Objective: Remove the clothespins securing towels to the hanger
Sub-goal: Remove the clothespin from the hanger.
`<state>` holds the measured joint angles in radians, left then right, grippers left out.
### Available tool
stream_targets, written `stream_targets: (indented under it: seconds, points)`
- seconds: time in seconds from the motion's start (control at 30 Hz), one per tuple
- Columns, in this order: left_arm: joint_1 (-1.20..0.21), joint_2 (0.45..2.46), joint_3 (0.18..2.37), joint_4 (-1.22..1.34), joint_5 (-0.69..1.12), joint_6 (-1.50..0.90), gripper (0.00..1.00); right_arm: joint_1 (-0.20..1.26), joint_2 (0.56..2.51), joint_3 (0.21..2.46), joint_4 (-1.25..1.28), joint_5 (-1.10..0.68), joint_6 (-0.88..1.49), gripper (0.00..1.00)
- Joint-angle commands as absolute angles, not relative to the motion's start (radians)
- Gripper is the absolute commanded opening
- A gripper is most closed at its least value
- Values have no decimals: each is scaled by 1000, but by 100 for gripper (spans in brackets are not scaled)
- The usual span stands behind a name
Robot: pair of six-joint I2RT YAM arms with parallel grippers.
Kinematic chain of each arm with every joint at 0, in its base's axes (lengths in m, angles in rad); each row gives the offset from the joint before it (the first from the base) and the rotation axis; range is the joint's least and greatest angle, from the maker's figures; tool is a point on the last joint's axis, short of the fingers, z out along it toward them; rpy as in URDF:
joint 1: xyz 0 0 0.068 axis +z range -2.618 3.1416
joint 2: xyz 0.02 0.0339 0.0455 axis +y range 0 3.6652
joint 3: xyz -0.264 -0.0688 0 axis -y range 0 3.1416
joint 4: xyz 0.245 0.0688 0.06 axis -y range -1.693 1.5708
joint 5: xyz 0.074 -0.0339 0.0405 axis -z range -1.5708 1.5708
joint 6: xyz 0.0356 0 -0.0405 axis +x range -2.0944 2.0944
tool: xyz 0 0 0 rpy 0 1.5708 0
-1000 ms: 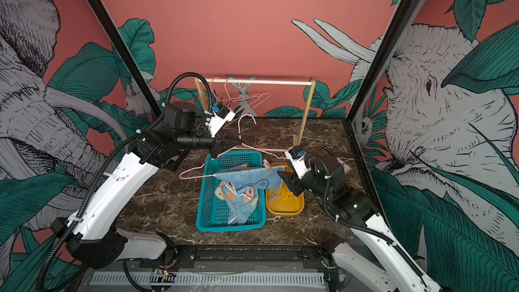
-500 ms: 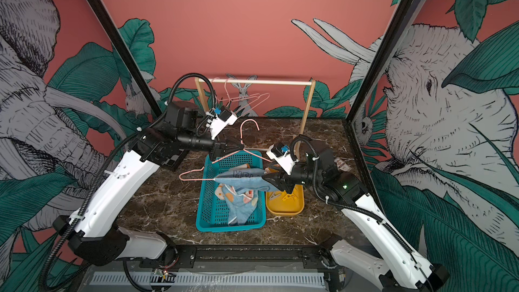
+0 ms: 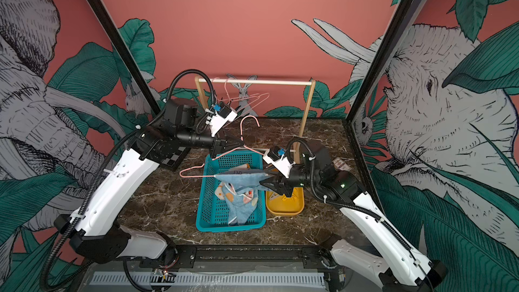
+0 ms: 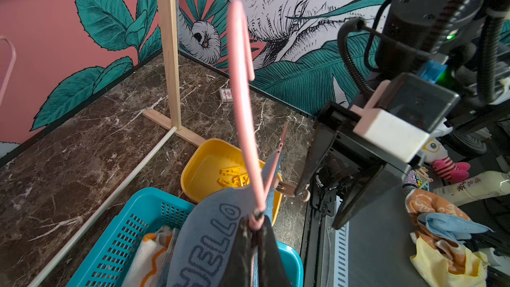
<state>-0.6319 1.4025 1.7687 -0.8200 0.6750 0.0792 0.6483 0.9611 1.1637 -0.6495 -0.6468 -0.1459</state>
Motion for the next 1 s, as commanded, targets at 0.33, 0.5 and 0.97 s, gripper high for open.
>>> stream_targets:
  seconds: [0.33, 0.5, 0.97]
  points:
    - [-629, 1412, 1807, -832, 718, 98, 0, 660, 864, 1126, -720, -547, -163, 50]
    - [-629, 1385, 1779, -841, 739, 109, 0, 661, 861, 1155, -743, -493, -181, 53]
    - [-629, 1382, 1792, -870, 793, 123, 0, 675, 930, 1212, -804, -444, -244, 66]
